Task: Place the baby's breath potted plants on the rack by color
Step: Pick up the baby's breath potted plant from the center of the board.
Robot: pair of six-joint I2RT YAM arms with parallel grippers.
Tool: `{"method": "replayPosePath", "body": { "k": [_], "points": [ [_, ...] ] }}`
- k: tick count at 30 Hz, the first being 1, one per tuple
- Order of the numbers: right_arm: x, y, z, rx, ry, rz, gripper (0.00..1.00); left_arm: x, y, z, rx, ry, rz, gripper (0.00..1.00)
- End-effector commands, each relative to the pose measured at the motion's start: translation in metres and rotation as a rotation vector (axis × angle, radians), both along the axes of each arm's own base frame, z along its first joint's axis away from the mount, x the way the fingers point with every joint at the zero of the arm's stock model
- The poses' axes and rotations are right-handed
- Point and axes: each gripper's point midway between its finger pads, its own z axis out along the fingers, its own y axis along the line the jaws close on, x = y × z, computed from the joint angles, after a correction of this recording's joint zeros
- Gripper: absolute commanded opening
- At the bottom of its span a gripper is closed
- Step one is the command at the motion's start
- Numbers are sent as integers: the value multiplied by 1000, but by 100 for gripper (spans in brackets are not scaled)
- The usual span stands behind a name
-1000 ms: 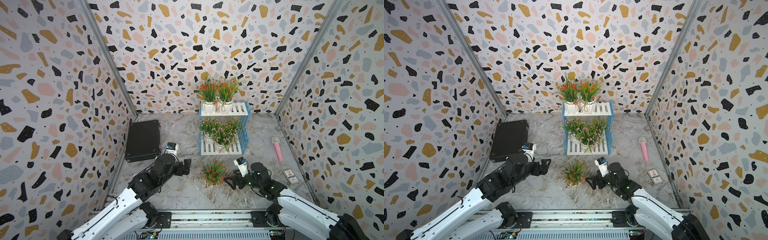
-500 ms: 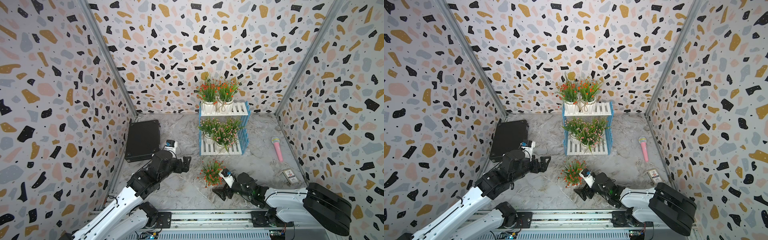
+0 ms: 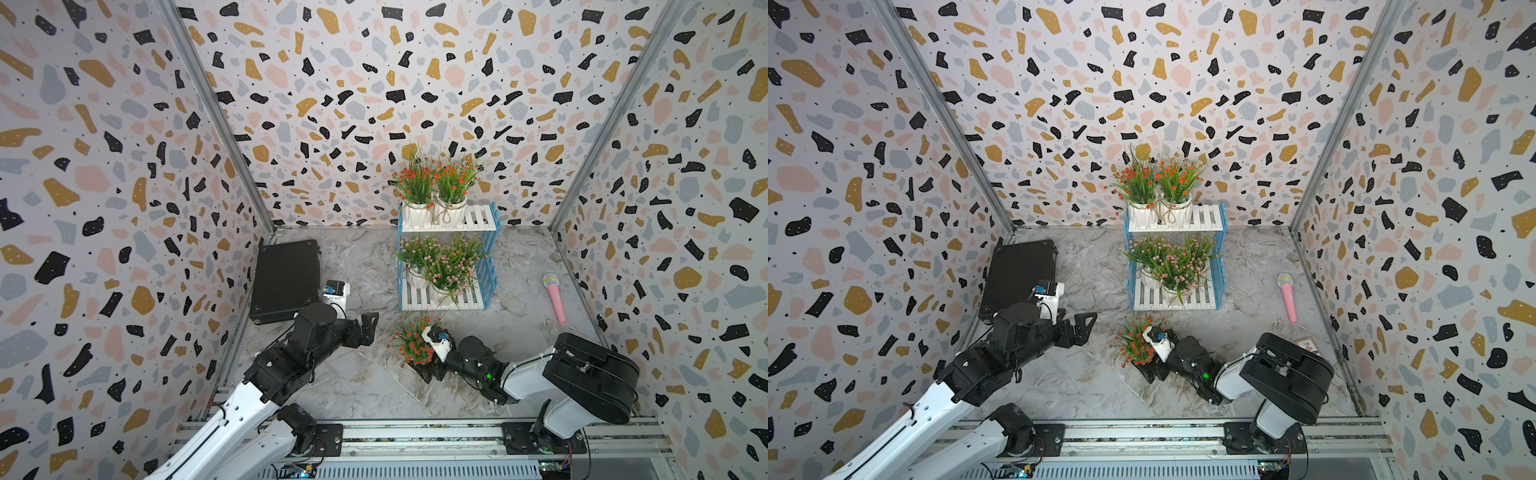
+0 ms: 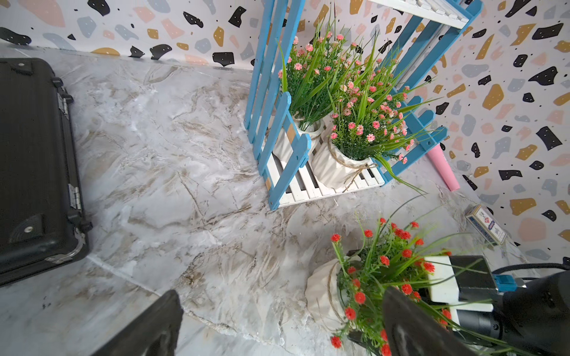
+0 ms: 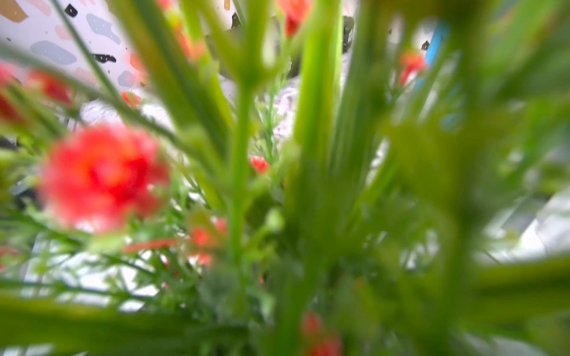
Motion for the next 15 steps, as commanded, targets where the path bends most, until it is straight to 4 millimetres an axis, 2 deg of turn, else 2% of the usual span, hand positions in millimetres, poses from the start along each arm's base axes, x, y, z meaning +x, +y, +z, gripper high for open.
{"method": "replayPosePath", "body": {
  "k": [1,6,15],
  "points": [
    [7,12,19,74,-50,3,99,-1,4,16,-7,-44,-1,99],
    [10,22,13,72,-42,22,99,-3,5,14,-15,-42,-2,99],
    [21,27,15,41,-70,-5,81,-4,3,17,-28,-45,-9,99]
  ]
}}
